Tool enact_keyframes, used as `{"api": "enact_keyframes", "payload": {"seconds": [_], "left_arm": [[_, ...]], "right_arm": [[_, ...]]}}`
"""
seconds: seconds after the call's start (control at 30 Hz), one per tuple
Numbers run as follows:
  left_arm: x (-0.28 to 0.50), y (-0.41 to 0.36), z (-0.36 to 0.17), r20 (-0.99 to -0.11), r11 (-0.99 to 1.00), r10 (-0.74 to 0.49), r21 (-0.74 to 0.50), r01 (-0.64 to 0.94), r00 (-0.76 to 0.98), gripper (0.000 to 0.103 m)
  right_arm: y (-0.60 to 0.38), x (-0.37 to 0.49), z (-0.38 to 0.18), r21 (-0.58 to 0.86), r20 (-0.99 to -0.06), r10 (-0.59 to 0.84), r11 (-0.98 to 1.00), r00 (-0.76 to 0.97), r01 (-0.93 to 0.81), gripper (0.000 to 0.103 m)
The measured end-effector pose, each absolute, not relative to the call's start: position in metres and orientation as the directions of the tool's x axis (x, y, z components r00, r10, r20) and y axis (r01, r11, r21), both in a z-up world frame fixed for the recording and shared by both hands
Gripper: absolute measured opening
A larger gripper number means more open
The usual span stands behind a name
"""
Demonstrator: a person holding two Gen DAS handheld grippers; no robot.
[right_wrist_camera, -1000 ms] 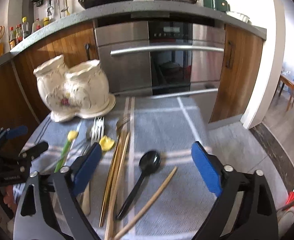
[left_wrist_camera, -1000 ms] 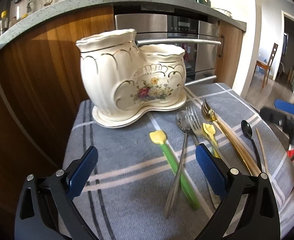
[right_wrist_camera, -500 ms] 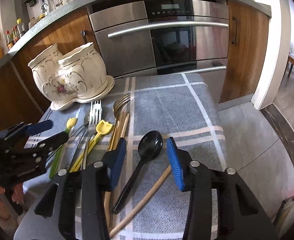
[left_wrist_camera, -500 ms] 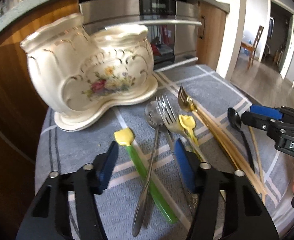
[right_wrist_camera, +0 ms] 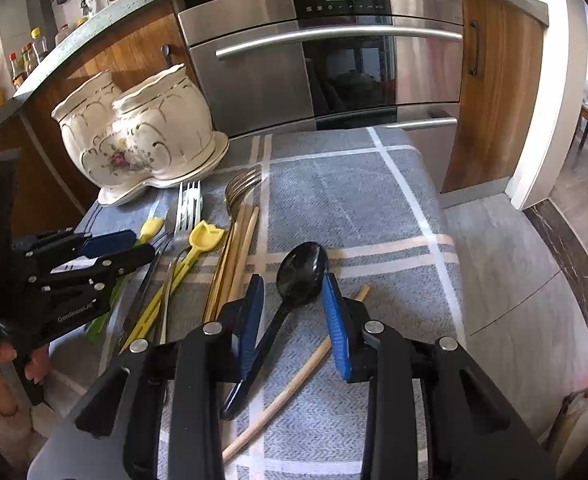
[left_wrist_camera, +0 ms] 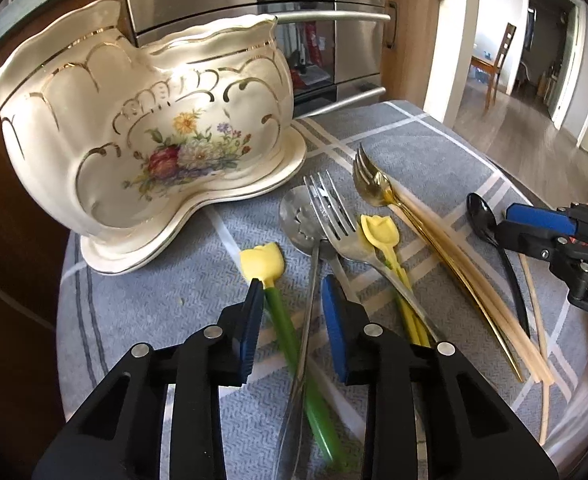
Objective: Organize utensils
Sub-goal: 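Close the right tool on the black spoon while the left tool grasps the silver slotted spoon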
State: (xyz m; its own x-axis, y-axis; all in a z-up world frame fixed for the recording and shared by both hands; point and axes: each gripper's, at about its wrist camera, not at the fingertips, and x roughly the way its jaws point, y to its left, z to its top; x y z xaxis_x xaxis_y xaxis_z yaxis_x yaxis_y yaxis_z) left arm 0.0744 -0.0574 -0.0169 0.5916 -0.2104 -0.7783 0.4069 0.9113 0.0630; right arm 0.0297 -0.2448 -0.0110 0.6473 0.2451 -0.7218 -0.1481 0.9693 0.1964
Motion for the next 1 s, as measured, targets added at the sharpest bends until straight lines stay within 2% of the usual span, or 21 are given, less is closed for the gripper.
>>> {"api": "enact_keyframes", "payload": {"seconds": [0.13, 0.57, 0.7, 0.8, 0.83, 1.0], "left_arm": [[0.068, -0.061, -0.009, -0.752, 0.898, -0.246, 0.06, 0.435, 0.611, 0.032], [0.075, -0.058, -0.02, -0.775, 0.892, -0.234, 0.07, 0.447, 0.587, 0.03], [0.066, -0.064, -0.011, -0.74, 0.876, -0.264, 0.084, 0.475, 0.619, 0.029], [0.066, -0.067, -0.012, -0.745, 0.867, -0.268, 0.09, 0.49, 0.611, 0.028], [0.068, -0.067, -0.015, -0.754, 0.868, -0.264, 0.086, 0.488, 0.602, 0.024], [0.078, -0.056, -0.017, -0.766, 0.885, -0.294, 0.009, 0.466, 0.572, 0.021]], "right_arm": [[-0.244, 0.03, -0.011, 0.193, -0.723, 0.243, 0.97, 0.647, -0.148, 0.031], [-0.239, 0.035, -0.018, 0.201, -0.752, 0.251, 0.968, 0.61, -0.151, 0.027], [-0.238, 0.035, -0.019, 0.205, -0.752, 0.256, 0.967, 0.607, -0.154, 0.027], [-0.238, 0.034, -0.019, 0.204, -0.754, 0.256, 0.967, 0.605, -0.155, 0.027], [-0.238, 0.034, -0.019, 0.206, -0.754, 0.258, 0.966, 0.604, -0.155, 0.027], [-0.238, 0.034, -0.021, 0.214, -0.754, 0.267, 0.964, 0.6, -0.159, 0.027]]}}
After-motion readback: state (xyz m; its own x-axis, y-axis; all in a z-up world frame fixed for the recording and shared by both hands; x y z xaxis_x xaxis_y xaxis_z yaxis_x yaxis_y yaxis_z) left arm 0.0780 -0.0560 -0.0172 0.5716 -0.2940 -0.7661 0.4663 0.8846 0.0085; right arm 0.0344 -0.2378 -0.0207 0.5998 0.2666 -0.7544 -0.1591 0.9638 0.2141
